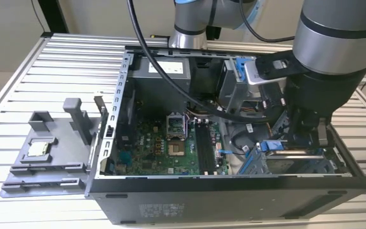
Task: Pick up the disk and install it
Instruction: 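Insert the second disk wire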
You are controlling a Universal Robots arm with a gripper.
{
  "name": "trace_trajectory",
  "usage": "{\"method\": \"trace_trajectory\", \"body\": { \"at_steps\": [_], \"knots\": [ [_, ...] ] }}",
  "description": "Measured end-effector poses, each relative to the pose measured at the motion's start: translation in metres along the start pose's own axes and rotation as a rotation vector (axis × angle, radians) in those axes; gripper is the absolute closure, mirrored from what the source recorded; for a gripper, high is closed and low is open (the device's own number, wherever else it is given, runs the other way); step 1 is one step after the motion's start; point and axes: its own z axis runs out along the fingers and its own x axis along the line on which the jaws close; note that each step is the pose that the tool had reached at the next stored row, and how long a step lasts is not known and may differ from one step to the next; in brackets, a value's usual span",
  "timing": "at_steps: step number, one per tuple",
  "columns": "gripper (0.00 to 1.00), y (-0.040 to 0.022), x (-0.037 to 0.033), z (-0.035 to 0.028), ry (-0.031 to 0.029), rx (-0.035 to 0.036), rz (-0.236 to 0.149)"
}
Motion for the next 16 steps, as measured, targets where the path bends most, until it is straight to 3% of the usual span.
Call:
{"method": "trace_trajectory", "body": {
  "at_steps": [7, 10, 12, 16],
  "knots": [
    [1.00, 0.0029, 0.0005, 0.0094, 0.0214, 0.0015, -0.006],
    [1.00, 0.0030, 0.0002, 0.0104, 0.0223, 0.0003, -0.007],
    [1.00, 0.0014, -0.0002, 0.0052, 0.0190, -0.0017, -0.006],
    [1.00, -0.0032, -0.0007, -0.0132, 0.0221, -0.0028, -0.006]
  ]
}}
